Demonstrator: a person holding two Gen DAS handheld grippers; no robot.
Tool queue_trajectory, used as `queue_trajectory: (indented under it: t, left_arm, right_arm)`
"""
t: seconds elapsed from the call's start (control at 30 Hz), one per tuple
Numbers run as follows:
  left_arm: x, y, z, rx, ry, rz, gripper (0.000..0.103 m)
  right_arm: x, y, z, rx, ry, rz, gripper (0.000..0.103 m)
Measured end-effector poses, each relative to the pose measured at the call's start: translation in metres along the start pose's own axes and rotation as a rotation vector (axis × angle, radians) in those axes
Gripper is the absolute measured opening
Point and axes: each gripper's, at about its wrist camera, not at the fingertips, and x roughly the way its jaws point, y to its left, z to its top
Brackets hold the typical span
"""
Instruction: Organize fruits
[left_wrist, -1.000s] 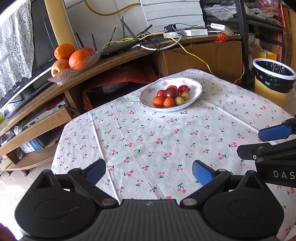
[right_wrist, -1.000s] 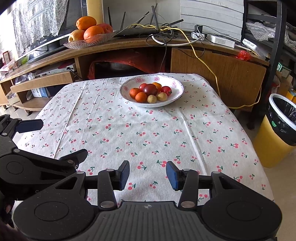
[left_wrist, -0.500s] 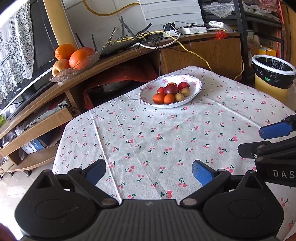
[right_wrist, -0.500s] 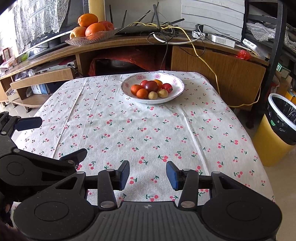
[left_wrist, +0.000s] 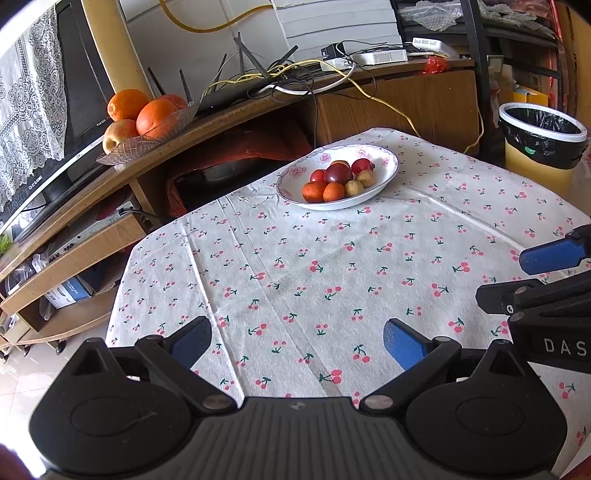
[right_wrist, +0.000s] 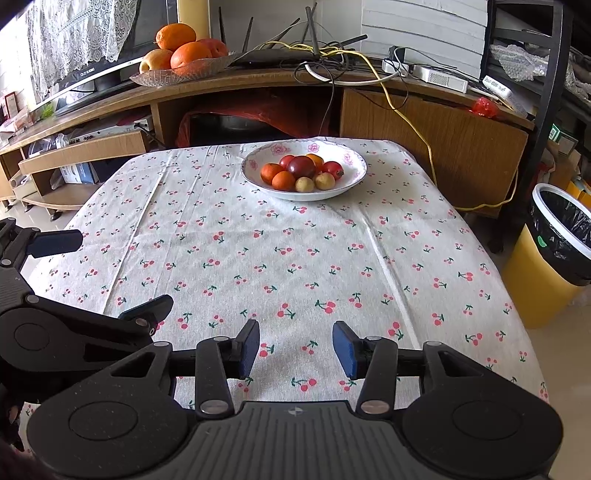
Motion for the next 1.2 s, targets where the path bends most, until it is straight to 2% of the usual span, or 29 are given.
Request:
queue_trajectory:
  t: [0.6, 1.2]
  left_arm:
    - [-0.009, -0.006, -0.010, 0.031, 0.014, 0.008, 0.103]
    - [-0.007, -0.005, -0.012, 0.018, 0.032, 0.009, 0.103]
  right_arm:
    - [-0.008, 0.005, -0.013, -0.008, 0.022, -0.012, 0.041]
    - [-0.007, 0.007, -0.015, -0.004, 0.036, -0.012, 0.041]
